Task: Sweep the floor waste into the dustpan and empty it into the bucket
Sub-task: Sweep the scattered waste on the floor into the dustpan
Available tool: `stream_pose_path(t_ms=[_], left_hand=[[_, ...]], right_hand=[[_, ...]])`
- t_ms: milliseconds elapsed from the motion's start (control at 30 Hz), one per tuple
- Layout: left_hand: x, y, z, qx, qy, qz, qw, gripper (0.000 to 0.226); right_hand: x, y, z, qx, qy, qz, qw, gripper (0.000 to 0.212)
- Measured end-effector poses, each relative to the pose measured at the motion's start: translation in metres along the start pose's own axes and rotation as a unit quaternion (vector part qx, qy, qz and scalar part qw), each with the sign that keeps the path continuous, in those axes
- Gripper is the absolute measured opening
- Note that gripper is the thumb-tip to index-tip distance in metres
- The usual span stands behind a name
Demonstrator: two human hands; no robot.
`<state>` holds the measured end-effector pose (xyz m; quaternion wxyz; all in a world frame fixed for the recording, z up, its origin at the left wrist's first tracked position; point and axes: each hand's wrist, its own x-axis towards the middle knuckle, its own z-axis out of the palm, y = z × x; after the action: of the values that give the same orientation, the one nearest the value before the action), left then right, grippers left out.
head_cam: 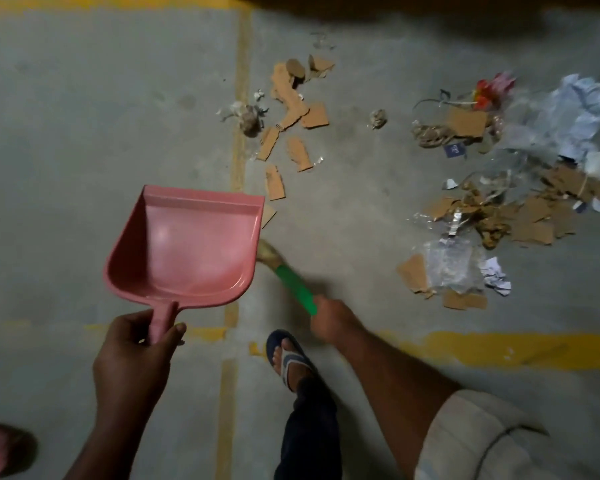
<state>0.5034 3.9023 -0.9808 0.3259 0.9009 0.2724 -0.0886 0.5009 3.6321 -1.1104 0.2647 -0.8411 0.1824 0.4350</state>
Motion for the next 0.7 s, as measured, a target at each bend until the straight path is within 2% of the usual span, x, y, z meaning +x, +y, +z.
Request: stream_pose_path(t_ms=[167,300,500,633,700], left_hand=[[0.046,0.002,-0.006,0.005,-0.015,0.02,1.0,0.035],[0.067,0.016,-0.012,-0.01,-0.02,0.038,0.999,0.033],[0.084,0.03,-0.032,-0.037,-0.015,0.035,0.999,0.034],[0.088,0.045,-0.044,-0.053,-0.006,0.029,0.998,0.032],[0.093,0.053,-0.046,-0.062,-0.005,0.024,0.998,0.031]], right_hand=[[0.035,-0.011,-0.011,0.053,0.049,0.046,0.996,0.044],[0.048,-0.009,-0.019,0.126,0.102,0.087,0.983,0.036],[0.037,-0.013,-0.055,0.303,0.189,0.172,0.918,0.016],[0.033,-0.018,-0.052,0.303,0.234,0.155,0.911,0.04],[0.022,-0.037,-0.054,0.297,0.247,0.122,0.914,0.041]])
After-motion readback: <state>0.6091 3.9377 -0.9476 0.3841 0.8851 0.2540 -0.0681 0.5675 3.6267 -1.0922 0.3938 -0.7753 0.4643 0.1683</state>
